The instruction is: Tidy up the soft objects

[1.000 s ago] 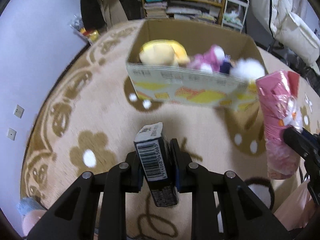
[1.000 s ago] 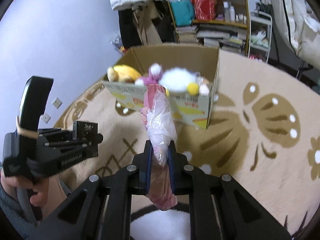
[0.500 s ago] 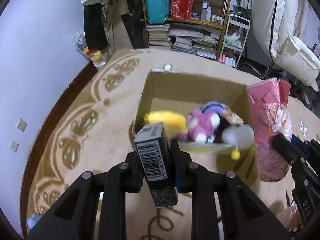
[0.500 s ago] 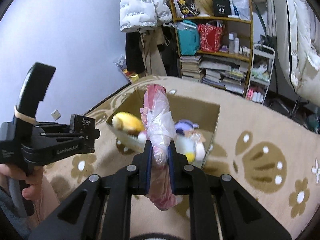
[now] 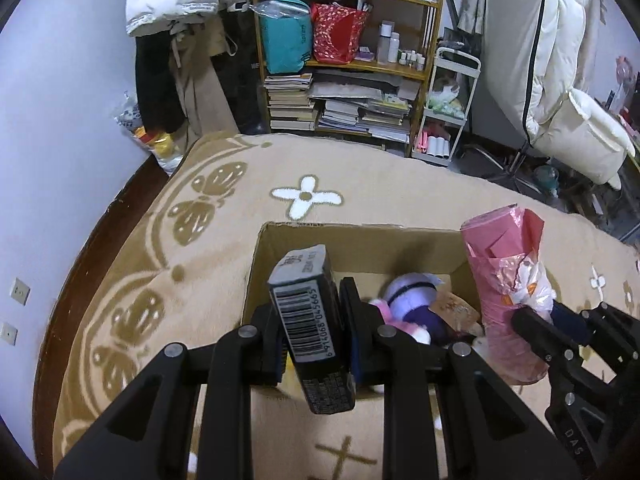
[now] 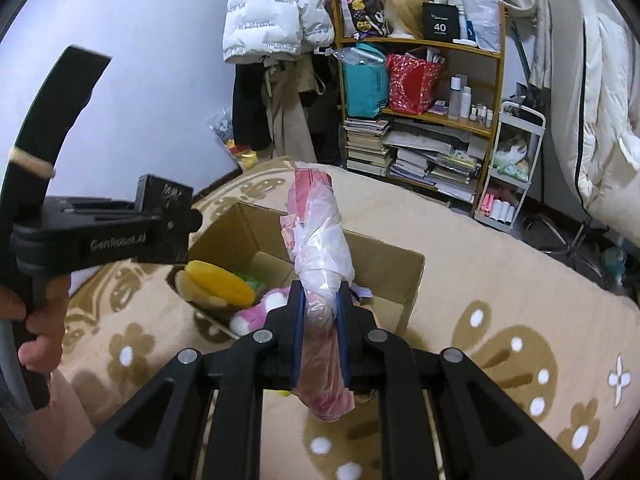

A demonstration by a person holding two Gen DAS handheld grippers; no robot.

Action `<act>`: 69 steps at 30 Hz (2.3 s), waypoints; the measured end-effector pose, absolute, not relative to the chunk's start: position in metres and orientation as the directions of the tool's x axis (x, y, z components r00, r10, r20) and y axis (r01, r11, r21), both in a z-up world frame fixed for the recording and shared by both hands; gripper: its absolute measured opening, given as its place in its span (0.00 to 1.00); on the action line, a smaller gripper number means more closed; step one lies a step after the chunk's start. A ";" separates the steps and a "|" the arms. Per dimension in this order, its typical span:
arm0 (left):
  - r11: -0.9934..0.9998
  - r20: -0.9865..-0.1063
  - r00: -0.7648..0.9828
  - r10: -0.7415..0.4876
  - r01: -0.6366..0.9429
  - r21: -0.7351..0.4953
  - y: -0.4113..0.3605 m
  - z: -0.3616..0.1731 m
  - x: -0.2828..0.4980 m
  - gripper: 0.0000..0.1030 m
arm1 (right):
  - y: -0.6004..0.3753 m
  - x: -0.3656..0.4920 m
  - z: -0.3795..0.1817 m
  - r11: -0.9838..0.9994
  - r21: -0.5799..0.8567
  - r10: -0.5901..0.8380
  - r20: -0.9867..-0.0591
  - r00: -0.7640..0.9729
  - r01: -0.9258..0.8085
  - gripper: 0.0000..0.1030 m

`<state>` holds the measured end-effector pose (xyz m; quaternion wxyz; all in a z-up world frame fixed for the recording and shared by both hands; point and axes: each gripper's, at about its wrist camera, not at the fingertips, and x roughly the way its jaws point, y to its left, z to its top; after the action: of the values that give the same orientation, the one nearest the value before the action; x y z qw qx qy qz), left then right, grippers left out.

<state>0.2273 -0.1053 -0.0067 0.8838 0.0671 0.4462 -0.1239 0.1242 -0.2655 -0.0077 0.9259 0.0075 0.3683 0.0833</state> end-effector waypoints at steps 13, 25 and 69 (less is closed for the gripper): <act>0.940 -0.823 0.543 -0.169 0.339 0.031 -0.133 -0.035 0.243 0.22 | -0.271 0.163 -0.031 0.989 -0.062 0.053 -0.707 0.705 -0.136 0.15; 0.950 -0.803 0.579 -0.143 0.308 0.053 -0.121 -0.033 0.238 0.62 | -0.265 0.167 -0.042 0.977 -0.040 0.109 -0.747 0.656 -0.208 0.20; 0.994 -0.573 0.818 -0.048 0.094 0.051 -0.006 0.040 0.059 0.99 | -0.279 0.041 0.025 0.997 0.059 0.078 -0.593 0.801 -0.053 1.00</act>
<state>0.0591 -0.0058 0.0404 0.9527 0.0384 0.2990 -0.0375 0.0406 -0.2791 0.0254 0.9488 0.0197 0.3132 0.0346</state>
